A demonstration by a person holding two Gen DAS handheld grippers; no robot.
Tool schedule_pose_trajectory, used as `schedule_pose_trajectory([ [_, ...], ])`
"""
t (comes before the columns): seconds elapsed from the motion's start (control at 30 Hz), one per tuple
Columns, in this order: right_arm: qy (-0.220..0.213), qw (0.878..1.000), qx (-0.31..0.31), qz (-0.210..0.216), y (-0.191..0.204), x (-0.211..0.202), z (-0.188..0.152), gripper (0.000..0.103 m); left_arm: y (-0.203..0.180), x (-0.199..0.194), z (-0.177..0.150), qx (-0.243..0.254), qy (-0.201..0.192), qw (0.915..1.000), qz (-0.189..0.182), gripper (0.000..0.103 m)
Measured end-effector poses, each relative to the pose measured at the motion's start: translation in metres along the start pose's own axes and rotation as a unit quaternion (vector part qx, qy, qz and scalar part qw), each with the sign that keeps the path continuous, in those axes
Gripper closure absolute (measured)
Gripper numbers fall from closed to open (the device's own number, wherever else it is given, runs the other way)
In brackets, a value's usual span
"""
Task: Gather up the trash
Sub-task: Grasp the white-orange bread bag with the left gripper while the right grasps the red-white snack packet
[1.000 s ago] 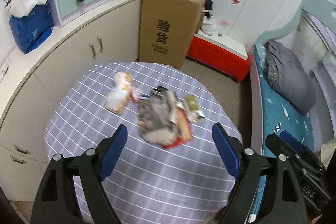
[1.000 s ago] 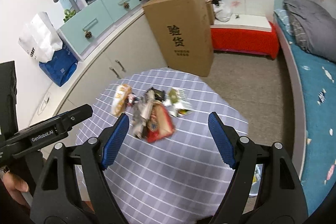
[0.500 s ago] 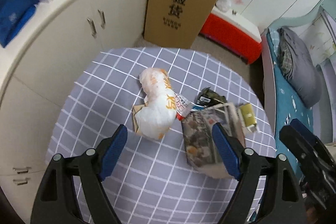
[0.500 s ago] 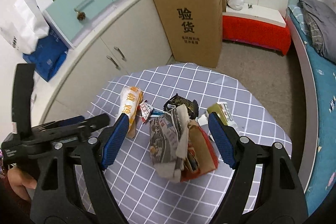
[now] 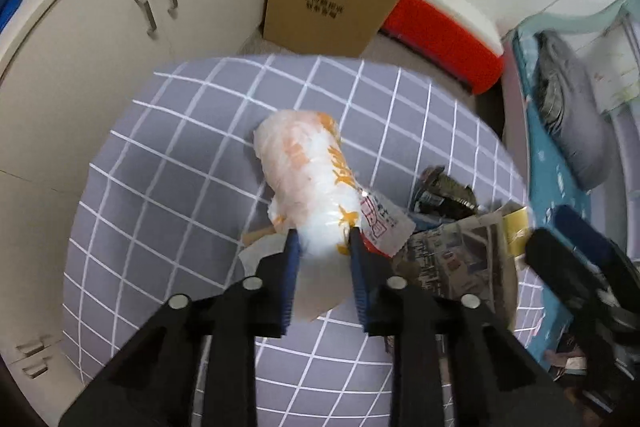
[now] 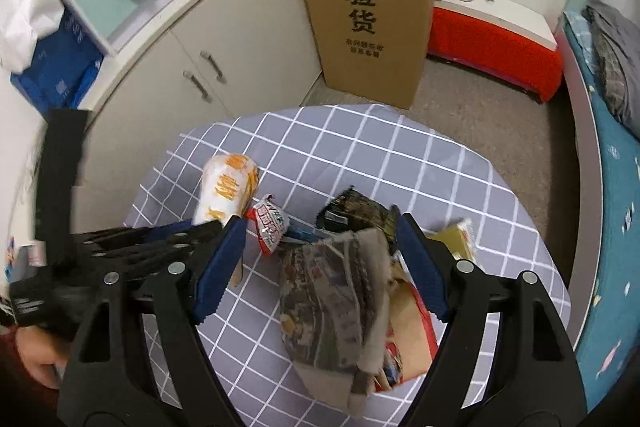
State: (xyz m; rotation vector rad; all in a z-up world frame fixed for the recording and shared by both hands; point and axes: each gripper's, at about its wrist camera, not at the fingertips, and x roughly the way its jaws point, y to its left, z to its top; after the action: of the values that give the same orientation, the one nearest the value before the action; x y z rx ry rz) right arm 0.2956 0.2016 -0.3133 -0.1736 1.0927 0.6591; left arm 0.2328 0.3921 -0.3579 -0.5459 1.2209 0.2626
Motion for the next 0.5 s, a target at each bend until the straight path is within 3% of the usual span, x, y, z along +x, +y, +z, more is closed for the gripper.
schedule_pose_trajectory([
  [0.13, 0.039, 0.999, -0.031, 0.01, 0.019, 0.029, 0.006, 0.044, 0.024, -0.025, -0.004, -0.039, -0.032, 0.9984, -0.024, 0.082],
  [0.23, 0.072, 0.996, -0.056, 0.015, 0.036, 0.055, 0.005, 0.056, 0.038, -0.039, -0.008, -0.057, -0.051, 0.9969, -0.022, 0.083],
  [0.5, 0.124, 0.985, -0.117, -0.007, 0.063, 0.111, 0.005, 0.057, 0.054, -0.046, -0.016, -0.059, -0.055, 0.9967, 0.002, 0.083],
])
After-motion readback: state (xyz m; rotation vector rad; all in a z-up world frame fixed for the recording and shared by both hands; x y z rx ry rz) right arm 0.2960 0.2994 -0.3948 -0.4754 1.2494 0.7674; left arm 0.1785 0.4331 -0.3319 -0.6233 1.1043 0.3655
